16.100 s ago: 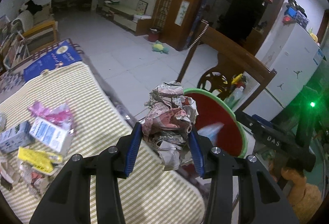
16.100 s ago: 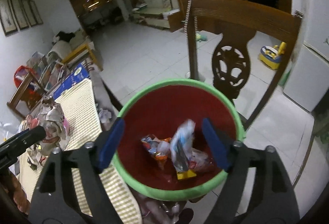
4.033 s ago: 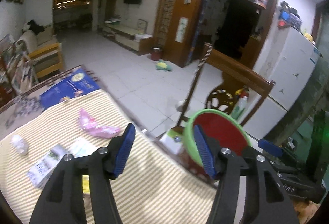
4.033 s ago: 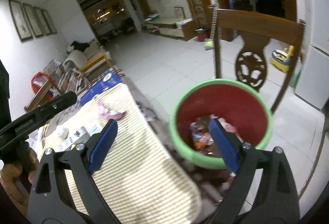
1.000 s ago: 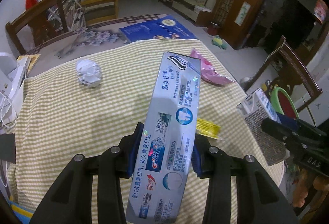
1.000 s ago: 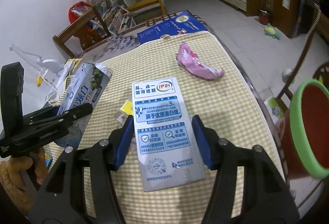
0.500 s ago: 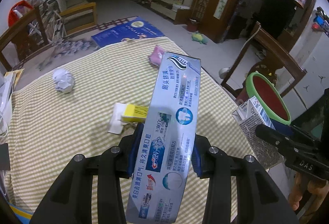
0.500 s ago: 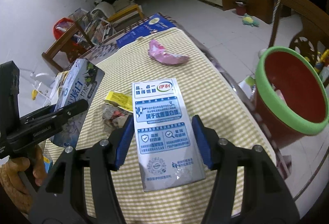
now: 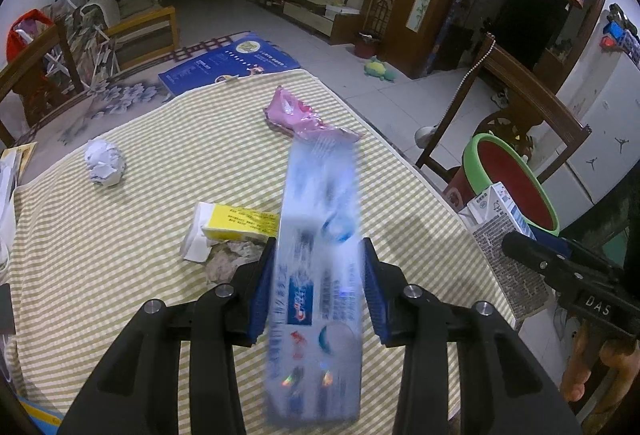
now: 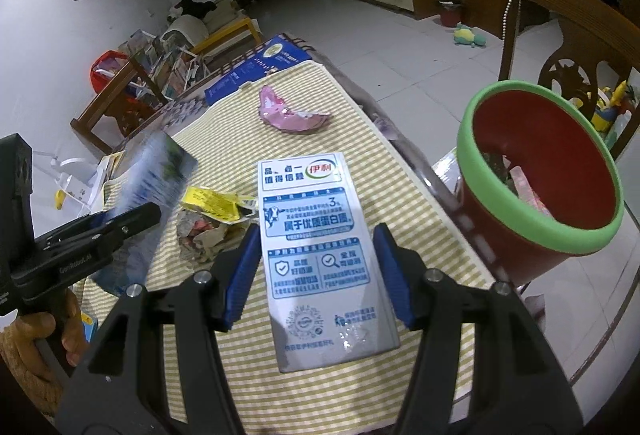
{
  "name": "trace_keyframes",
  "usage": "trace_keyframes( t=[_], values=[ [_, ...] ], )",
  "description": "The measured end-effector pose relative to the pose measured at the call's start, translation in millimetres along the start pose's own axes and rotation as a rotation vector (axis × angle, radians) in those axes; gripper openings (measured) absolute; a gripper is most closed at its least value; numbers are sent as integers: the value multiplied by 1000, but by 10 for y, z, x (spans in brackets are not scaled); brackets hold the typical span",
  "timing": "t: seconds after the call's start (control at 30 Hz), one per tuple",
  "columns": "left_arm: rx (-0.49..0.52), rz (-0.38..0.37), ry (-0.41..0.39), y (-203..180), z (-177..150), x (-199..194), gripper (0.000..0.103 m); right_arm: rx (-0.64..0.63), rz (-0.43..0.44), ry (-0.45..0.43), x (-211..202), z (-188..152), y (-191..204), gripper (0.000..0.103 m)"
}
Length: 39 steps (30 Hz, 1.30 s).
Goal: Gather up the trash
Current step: 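Carry the toothpaste box and milk carton over the red bucket with both tools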
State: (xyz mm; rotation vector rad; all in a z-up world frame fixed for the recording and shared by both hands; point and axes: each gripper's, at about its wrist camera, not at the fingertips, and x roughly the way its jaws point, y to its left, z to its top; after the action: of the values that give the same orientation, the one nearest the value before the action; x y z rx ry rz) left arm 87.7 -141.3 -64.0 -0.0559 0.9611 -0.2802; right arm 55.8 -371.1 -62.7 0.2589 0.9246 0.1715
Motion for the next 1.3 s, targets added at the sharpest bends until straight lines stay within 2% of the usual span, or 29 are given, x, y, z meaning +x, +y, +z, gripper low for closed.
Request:
trace_keyframes(
  t=[0.1,0.23,0.37,0.4,0.43,0.47,0.57,0.63,0.73,0.8,0.87,0.9,1.0,1.2,1.27,1.3],
  values=[
    [4,-5,-2,-74,27,37,37,4,-6,-8,-40,33,-92,56],
    [12,-18,1,-192,69,109,28,8,-15,-20,-92,103,-241,56],
    [11,-15,27,-228,91,203,29,19,-17,-25,-141,164,-416,56],
    [15,-21,38,-221,83,225,39,22,-17,-25,-142,177,-449,56],
    [19,-22,52,-215,71,251,56,26,-17,-24,-140,193,-491,56],
    [19,-14,69,-206,39,290,61,29,-16,-22,-128,198,-508,56],
    [28,-56,161,-272,-92,478,64,42,-8,-10,-75,227,-604,56],
    [55,-61,215,-355,-191,621,70,45,1,1,-32,243,-635,56],
    [94,-39,311,-480,-409,908,70,33,8,9,-8,257,-650,56],
    [100,-10,347,-487,-498,1048,70,34,8,12,3,259,-674,56],
    [74,7,382,-453,-569,1174,61,39,6,11,-4,264,-735,56],
    [54,-8,398,-433,-588,1212,50,44,3,8,-13,268,-764,56],
    [32,-17,384,-420,-548,1201,49,47,-29,-21,-76,326,-876,56],
    [5,-58,230,-538,-191,875,49,134,-169,-68,-113,573,-1474,54],
    [14,-86,186,-650,-53,790,49,163,-220,-80,-106,647,-1670,63],
    [22,-107,164,-740,31,752,49,176,-234,-93,-131,668,-1725,73]
  ],
)
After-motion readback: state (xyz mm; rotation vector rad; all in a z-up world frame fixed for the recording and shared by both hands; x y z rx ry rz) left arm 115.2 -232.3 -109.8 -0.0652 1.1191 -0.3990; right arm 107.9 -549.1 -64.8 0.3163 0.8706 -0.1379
